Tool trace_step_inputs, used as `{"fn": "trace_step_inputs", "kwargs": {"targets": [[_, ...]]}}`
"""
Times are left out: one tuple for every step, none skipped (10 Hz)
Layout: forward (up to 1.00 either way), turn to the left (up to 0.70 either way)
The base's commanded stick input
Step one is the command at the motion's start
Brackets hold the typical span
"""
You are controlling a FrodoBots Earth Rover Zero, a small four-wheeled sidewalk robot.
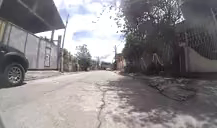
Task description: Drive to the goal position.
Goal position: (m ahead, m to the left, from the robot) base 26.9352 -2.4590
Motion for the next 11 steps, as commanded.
{"fn": "trace_step_inputs", "kwargs": {"targets": [[0.70, 0.00], [0.70, 0.00], [0.70, 0.00], [0.70, 0.00], [0.70, 0.00], [0.70, 0.00], [0.70, 0.00], [0.70, 0.00], [0.70, 0.00], [0.70, 0.00], [0.70, 0.00]]}}
